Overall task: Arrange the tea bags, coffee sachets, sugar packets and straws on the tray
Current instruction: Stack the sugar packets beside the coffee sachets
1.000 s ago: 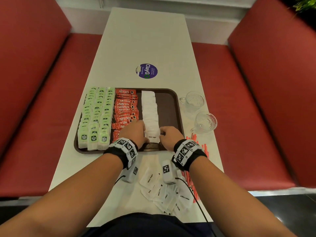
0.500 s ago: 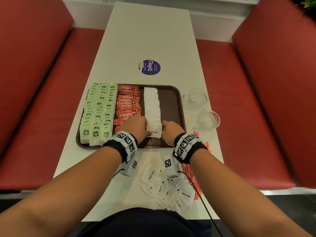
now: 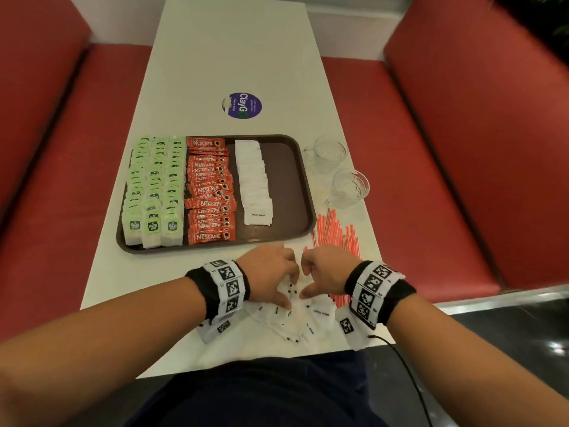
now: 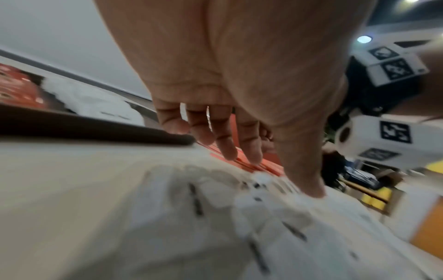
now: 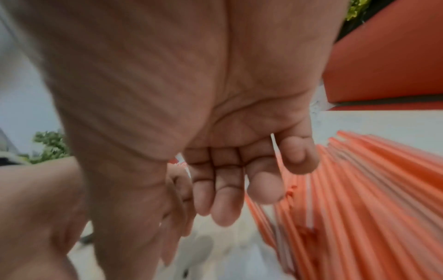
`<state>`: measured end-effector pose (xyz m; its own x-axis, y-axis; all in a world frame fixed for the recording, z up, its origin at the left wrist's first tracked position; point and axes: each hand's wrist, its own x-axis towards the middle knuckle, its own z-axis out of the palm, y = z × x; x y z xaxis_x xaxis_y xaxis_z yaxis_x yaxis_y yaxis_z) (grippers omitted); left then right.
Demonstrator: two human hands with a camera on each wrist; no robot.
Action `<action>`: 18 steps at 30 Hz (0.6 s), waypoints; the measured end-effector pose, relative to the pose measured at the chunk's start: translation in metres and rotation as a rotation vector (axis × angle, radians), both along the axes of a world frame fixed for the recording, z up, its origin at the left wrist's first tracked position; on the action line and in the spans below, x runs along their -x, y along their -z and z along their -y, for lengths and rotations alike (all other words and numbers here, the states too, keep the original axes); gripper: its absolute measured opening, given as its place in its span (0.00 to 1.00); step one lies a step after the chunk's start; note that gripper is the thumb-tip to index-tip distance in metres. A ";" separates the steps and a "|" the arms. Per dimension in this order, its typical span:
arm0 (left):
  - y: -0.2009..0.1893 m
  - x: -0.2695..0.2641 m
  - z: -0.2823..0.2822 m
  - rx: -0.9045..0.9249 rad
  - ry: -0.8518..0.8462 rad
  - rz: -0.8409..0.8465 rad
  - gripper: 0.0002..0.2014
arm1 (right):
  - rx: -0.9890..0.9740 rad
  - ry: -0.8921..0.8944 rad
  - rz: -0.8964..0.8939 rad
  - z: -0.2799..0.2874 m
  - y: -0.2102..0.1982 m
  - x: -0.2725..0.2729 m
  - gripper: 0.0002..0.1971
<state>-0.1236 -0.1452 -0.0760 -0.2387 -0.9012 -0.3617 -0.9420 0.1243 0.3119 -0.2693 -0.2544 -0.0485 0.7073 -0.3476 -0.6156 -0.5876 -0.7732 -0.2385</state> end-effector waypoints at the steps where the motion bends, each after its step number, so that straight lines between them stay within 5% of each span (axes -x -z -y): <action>1: 0.003 0.008 -0.002 -0.006 0.046 0.021 0.28 | -0.007 -0.009 -0.042 -0.004 0.001 0.007 0.25; 7: 0.016 0.033 -0.007 0.012 0.085 0.117 0.43 | 0.042 -0.080 -0.146 -0.020 0.004 0.036 0.34; 18: 0.015 -0.003 -0.016 -0.053 -0.016 0.102 0.34 | 0.072 -0.101 -0.062 -0.029 0.015 0.006 0.29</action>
